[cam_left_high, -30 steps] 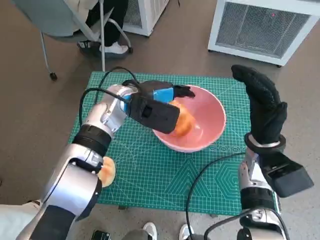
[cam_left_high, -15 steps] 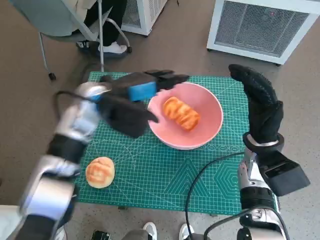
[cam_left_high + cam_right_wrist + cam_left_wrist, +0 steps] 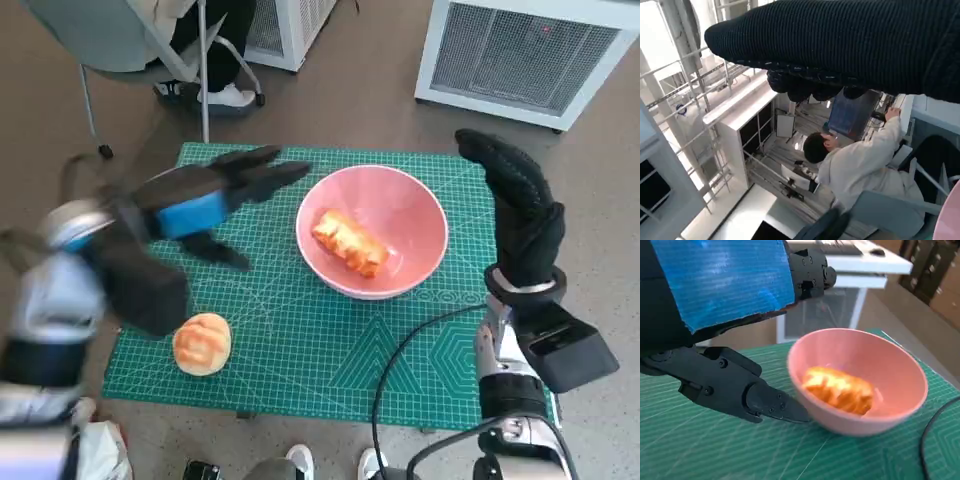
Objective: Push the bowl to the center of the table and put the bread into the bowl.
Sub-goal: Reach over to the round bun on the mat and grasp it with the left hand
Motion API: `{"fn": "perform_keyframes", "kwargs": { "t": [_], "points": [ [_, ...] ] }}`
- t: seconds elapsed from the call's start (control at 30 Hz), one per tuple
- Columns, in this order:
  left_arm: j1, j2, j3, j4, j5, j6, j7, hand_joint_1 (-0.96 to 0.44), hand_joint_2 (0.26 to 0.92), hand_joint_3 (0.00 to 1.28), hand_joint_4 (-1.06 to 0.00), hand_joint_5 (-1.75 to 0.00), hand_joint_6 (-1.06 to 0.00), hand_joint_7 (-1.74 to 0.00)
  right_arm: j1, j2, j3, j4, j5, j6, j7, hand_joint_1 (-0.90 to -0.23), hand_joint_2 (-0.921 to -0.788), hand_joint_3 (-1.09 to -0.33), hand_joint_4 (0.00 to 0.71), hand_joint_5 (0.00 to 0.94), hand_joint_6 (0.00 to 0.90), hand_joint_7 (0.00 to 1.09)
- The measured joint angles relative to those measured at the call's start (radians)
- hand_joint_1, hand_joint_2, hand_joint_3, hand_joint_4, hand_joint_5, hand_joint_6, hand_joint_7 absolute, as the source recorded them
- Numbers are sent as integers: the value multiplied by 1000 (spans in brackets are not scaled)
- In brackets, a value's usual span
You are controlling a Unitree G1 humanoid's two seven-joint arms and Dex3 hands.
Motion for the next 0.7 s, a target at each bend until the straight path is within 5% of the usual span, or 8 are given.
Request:
{"fn": "perform_keyframes", "kwargs": {
  "t": [0.33,0.7],
  "points": [
    [376,124,192,-253,-44,65,-16,-265,733,2,-82,-9,-240,-70,-1,1,2,27,43,7,41,-630,-921,-728,376,0,267,170],
    [552,114,199,-299,-38,95,-8,-238,742,4,-87,-3,-242,-38,-12,11,5,35,60,23,76,-614,-921,-720,378,1,271,163]
  ]
}}
